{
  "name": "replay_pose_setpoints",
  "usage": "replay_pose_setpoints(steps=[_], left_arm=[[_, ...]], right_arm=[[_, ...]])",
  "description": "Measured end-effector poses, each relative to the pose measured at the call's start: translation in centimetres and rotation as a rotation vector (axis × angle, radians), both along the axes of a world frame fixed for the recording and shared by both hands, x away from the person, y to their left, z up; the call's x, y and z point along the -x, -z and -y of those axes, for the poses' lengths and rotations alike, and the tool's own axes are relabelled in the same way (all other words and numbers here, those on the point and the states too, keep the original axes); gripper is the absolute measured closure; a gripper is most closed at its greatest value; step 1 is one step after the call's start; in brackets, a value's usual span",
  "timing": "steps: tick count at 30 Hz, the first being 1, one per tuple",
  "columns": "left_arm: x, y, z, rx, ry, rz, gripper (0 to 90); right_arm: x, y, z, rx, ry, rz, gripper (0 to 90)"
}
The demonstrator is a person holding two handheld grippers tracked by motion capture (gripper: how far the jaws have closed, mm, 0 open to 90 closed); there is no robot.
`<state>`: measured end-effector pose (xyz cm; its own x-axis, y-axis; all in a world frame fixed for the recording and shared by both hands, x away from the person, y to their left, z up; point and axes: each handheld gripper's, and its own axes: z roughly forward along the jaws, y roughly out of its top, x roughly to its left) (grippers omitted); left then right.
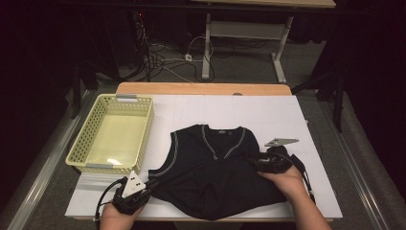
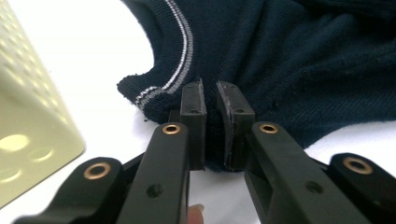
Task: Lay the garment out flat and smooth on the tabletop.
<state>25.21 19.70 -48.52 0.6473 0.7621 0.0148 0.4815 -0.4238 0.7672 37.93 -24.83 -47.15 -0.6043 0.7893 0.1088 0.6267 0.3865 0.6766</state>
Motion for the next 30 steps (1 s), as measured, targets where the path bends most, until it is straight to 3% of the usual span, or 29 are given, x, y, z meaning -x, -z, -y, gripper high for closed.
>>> replay_pose_setpoints(steps=[1,3,6,9,11,13,14,16,18,19,21,24,27,30], left_arm=[[-0.1,0.0,0.1,0.007,0.000,-0.005,76.2],[-0.5,-0.1,0.6,0.017,-0.016,-0.007,63.7],[-1.4,-1.0,2.8,0.000,0.015,0.000,42.6],[-3.0,-2.3,5.4,-0.006,0.050,-0.006,32.2],[-4.5,-3.1,6.9,-0.004,0.038,0.000,30.3],[-6.6,-3.5,8.2,-0.020,0.021,-0.028,28.3],[-7.8,-3.4,8.6,-0.048,0.000,-0.048,28.1],[-10.4,-2.5,9.0,-0.114,-0.073,-0.120,21.6],[-12.2,-1.3,9.2,-0.154,-0.130,-0.206,18.9],[-12.7,-0.9,9.1,-0.139,-0.144,-0.230,14.1],[-13.1,-0.8,9.0,-0.093,-0.179,-0.248,11.8],[-12.7,-0.6,9.3,-0.091,-0.156,-0.222,11.7],[-12.5,-0.5,9.5,-0.063,-0.125,-0.234,13.0],[-12.1,-0.3,9.9,-0.047,-0.095,-0.213,17.3]], right_arm=[[0.3,0.0,-0.3,0.002,-0.009,-0.001,55.3],[0.8,0.1,-0.6,-0.016,-0.058,-0.006,71.4],[1.2,0.0,-0.8,-0.005,-0.074,0.004,75.5],[1.8,-0.3,-1.0,0.027,-0.058,0.041,76.7],[2.0,-0.7,-0.7,0.039,-0.034,0.082,76.8],[2.1,-1.3,0.0,0.019,-0.001,0.119,76.7],[2.1,-1.4,0.2,0.016,0.005,0.126,76.7],[2.1,-1.7,0.8,0.020,0.016,0.133,76.7],[2.1,-1.8,1.3,0.035,0.025,0.142,76.7],[2.1,-1.8,1.6,0.043,0.031,0.150,76.7],[2.1,-2.1,2.6,0.039,0.050,0.160,77.1],[2.5,-2.9,5.0,0.030,0.092,0.194,77.6],[3.4,-3.8,7.3,0.034,0.130,0.217,77.6],[4.0,-3.5,8.1,0.038,0.129,0.198,77.3]])
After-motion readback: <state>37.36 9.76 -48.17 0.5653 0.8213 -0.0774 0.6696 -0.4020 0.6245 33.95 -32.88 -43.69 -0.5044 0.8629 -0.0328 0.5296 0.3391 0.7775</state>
